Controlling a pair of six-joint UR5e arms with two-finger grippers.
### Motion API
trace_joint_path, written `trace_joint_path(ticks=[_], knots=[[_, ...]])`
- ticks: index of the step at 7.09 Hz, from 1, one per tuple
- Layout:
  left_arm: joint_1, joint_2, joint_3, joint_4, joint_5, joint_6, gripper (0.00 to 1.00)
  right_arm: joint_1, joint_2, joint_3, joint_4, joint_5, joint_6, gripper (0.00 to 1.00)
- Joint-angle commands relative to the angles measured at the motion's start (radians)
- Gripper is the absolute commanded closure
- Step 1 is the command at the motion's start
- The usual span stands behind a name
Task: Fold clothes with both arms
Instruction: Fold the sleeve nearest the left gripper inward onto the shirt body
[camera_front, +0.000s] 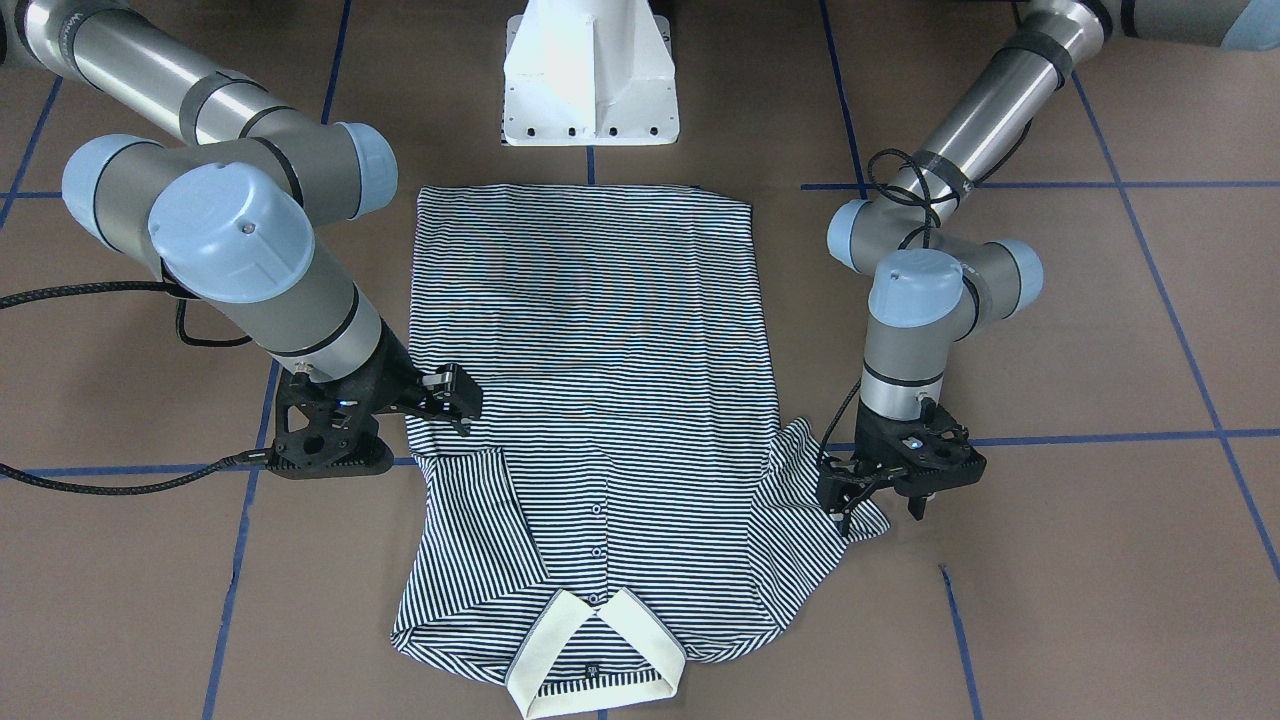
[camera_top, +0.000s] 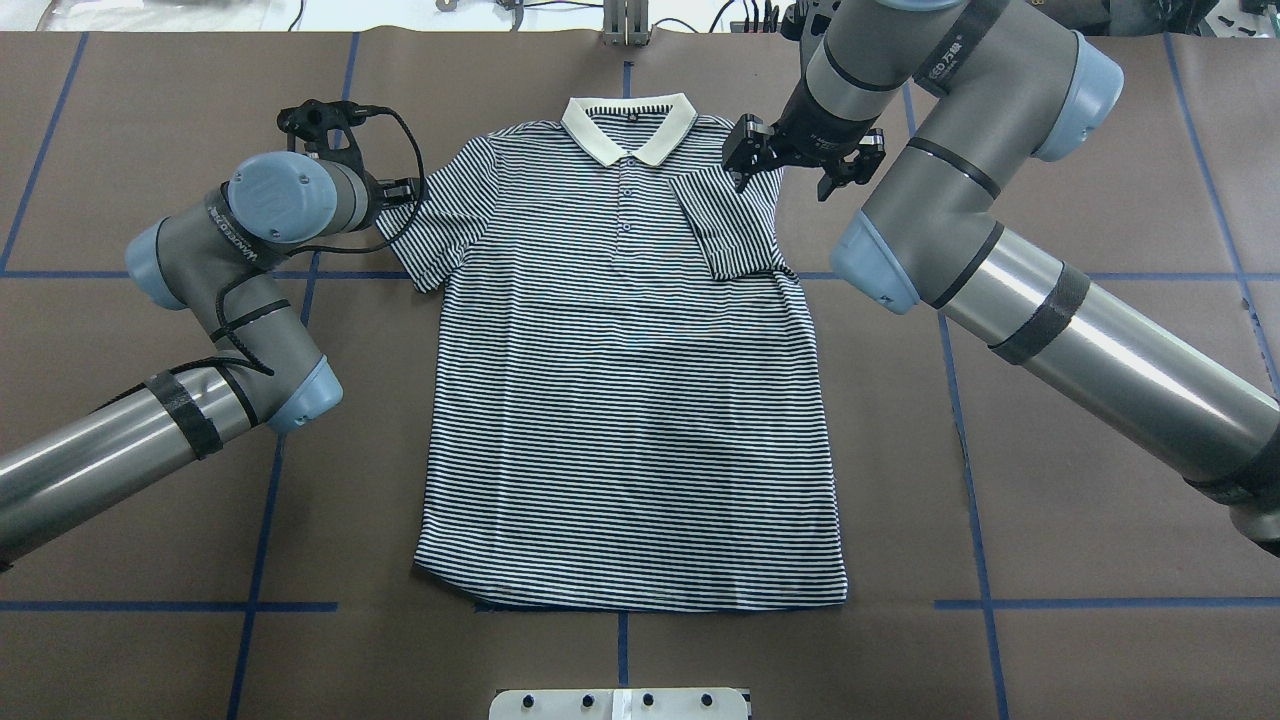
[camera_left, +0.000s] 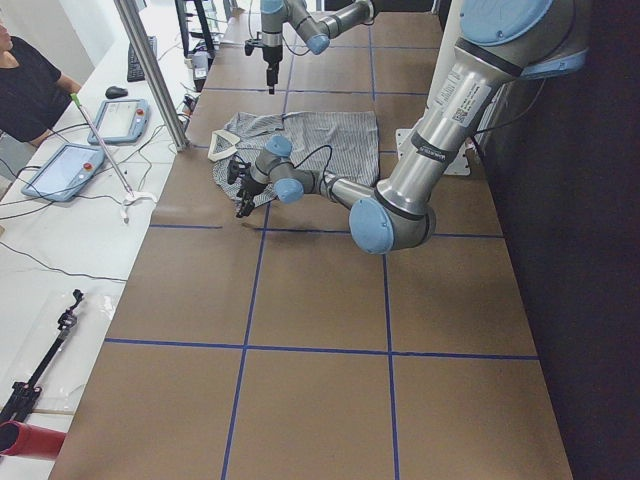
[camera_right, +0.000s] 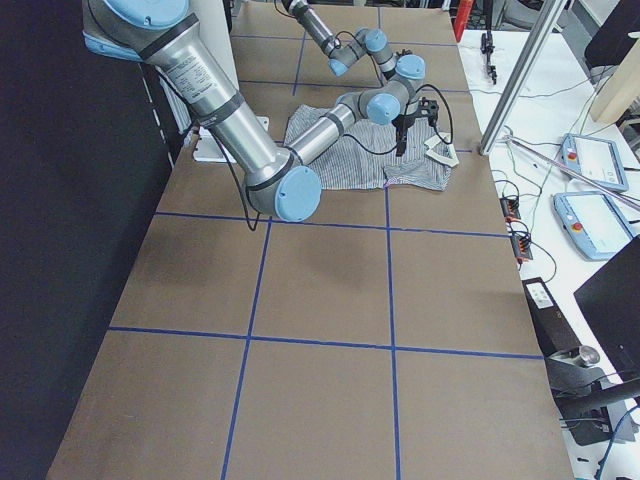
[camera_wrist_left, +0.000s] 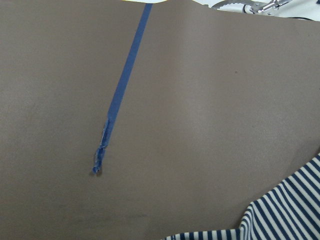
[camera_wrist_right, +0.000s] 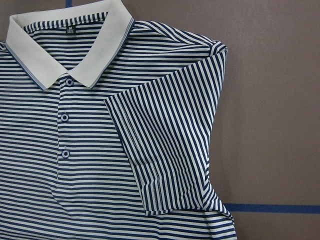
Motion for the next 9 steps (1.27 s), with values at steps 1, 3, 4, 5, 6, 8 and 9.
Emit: trace_joint_path(ticks=[1,3,4,5,6,8,9], knots=[[0.003,-0.005,0.016,-0.014,0.000,0.001,0.08,0.002,0.000,0.000,0.000,0.000,0.000,0.00],[0.003,-0.006,0.016,-0.014,0.000,0.004,0.54,0.003,0.001,0.002,0.000,0.002,0.000,0.00],[0.003,-0.006,0.010,-0.009,-0.001,0.006,0.77,0.003,0.000,0.002,0.000,0.000,0.000,0.00],[0.003,-0.008,0.003,-0.006,-0.006,0.006,0.94,0.005,-0.002,0.002,0.000,0.000,0.000,0.00],[0.003,-0.006,-0.013,0.001,-0.007,0.006,1.00,0.005,-0.002,0.002,0.000,0.000,0.000,0.00],[0.002,-0.029,-0.124,0.167,-0.010,0.004,1.00,0.005,-0.005,0.002,0.002,0.000,-0.002,0.00],[0.003,-0.063,-0.207,0.299,-0.044,0.001,1.00,0.003,-0.006,0.008,0.014,-0.002,0.000,0.00]])
